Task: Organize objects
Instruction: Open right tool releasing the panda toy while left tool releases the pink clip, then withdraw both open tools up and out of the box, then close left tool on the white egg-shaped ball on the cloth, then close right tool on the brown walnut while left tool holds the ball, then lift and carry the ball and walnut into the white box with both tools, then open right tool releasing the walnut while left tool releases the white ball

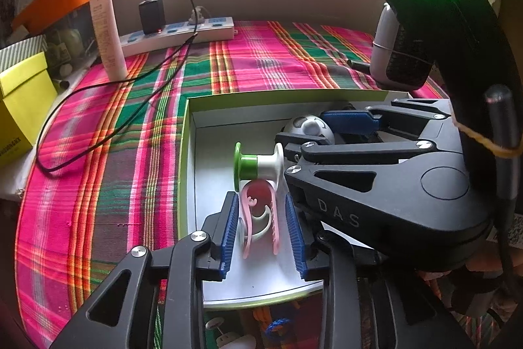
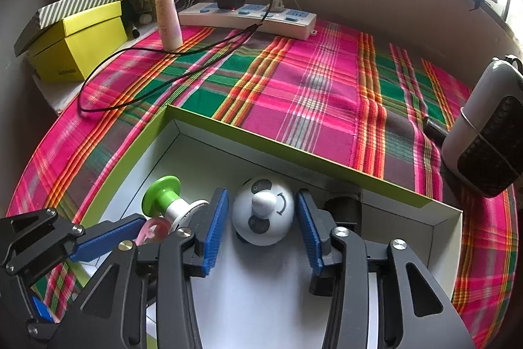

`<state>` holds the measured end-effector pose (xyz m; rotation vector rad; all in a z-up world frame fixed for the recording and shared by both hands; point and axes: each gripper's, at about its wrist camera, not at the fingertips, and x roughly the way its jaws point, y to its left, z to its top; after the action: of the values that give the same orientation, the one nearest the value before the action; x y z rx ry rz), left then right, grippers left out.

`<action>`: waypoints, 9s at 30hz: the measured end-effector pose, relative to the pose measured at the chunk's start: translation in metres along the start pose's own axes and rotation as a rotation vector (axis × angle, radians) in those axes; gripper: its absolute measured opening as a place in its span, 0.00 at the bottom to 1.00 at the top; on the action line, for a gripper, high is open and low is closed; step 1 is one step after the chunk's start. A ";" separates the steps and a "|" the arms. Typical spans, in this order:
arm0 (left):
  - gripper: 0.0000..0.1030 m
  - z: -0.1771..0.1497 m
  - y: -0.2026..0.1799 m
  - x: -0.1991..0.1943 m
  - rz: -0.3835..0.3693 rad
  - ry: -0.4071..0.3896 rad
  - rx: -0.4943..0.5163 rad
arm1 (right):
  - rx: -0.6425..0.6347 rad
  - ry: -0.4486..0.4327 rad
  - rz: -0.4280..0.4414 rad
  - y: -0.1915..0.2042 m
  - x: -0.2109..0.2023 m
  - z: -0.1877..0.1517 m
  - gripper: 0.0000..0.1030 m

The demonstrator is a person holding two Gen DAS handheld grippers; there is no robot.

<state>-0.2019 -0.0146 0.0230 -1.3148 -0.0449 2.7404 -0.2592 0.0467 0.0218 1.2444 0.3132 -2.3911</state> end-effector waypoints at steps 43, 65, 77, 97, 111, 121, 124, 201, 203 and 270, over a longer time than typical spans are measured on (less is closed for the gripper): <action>0.44 -0.023 -0.001 -0.047 0.020 -0.073 -0.022 | 0.132 -0.148 -0.009 -0.004 -0.072 -0.039 0.53; 0.44 -0.059 0.013 -0.086 -0.025 -0.125 -0.041 | 0.160 -0.214 -0.059 0.008 -0.115 -0.099 0.53; 0.44 -0.082 0.020 -0.085 -0.052 -0.090 -0.034 | 0.169 -0.217 -0.072 0.011 -0.126 -0.134 0.53; 0.44 -0.080 0.024 -0.055 -0.043 -0.043 -0.039 | 0.217 -0.185 -0.074 -0.003 -0.126 -0.160 0.53; 0.26 -0.078 0.034 -0.048 -0.046 -0.034 -0.086 | 0.289 -0.166 -0.105 -0.029 -0.122 -0.163 0.53; 0.20 -0.078 0.038 -0.049 -0.043 -0.038 -0.105 | 0.296 -0.139 -0.139 -0.038 -0.114 -0.161 0.53; 0.20 -0.078 0.038 -0.049 -0.039 -0.035 -0.107 | 0.294 -0.129 -0.138 -0.040 -0.111 -0.160 0.53; 0.19 -0.067 0.034 -0.068 -0.052 -0.078 -0.108 | 0.268 -0.168 -0.072 -0.043 -0.117 -0.146 0.33; 0.19 -0.065 0.033 -0.071 -0.059 -0.086 -0.103 | 0.266 -0.177 -0.072 -0.043 -0.120 -0.143 0.33; 0.20 -0.006 -0.002 0.002 -0.079 -0.011 0.013 | 0.017 -0.040 0.137 -0.022 -0.024 -0.031 0.33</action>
<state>-0.1979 -0.0129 0.0175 -1.2661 -0.0782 2.6777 -0.2343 0.0844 0.0237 1.1839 0.1895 -2.3024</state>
